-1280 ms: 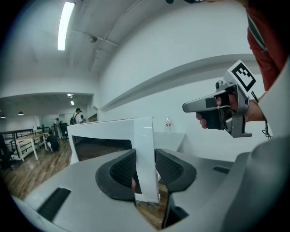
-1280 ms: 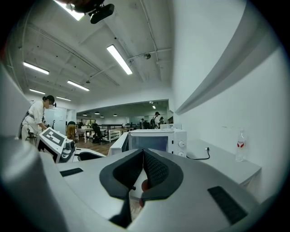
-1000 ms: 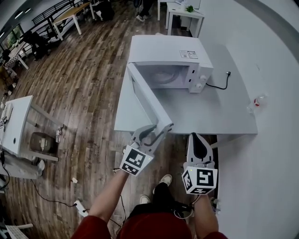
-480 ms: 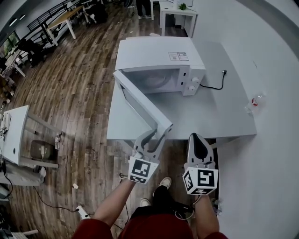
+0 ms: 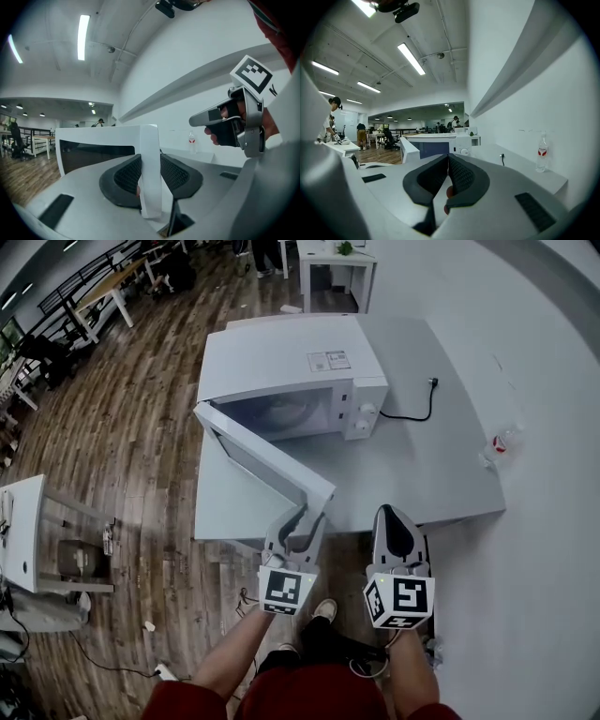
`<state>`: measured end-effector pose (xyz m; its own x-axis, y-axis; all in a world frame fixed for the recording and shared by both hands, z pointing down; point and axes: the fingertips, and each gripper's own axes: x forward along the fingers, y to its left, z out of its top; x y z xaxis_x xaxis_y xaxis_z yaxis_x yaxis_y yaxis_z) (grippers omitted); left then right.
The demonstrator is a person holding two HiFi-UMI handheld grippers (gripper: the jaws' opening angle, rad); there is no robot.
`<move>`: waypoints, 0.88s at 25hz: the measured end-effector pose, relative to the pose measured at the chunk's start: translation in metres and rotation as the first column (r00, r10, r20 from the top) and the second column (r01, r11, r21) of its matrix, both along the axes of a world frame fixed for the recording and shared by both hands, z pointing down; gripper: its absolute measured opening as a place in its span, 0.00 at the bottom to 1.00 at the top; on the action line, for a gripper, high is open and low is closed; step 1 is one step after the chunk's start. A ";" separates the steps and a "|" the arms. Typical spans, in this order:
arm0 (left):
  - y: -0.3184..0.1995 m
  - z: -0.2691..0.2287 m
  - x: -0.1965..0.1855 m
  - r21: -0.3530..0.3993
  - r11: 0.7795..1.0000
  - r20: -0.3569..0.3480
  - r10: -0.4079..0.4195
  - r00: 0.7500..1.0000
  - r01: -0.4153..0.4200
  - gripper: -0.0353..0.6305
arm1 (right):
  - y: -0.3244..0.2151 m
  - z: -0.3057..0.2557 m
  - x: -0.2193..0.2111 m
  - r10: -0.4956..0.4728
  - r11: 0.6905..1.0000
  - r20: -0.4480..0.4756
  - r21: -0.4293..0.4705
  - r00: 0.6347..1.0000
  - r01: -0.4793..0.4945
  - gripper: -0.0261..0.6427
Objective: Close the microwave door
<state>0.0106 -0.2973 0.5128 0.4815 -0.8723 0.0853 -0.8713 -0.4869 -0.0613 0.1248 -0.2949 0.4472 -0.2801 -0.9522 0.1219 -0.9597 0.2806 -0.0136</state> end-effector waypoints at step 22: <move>-0.070 -0.003 0.040 0.033 0.995 -0.039 -0.088 0.995 0.089 0.27 | -0.074 0.012 0.043 0.021 1.000 0.005 -0.014 1.000 -0.021 0.08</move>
<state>0.0504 -0.3676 0.5099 0.4047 -0.9137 0.0375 -0.9128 -0.4061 -0.0433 0.1680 -0.3687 0.4589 -0.2607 -0.9561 0.1336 -0.9653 0.2601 -0.0218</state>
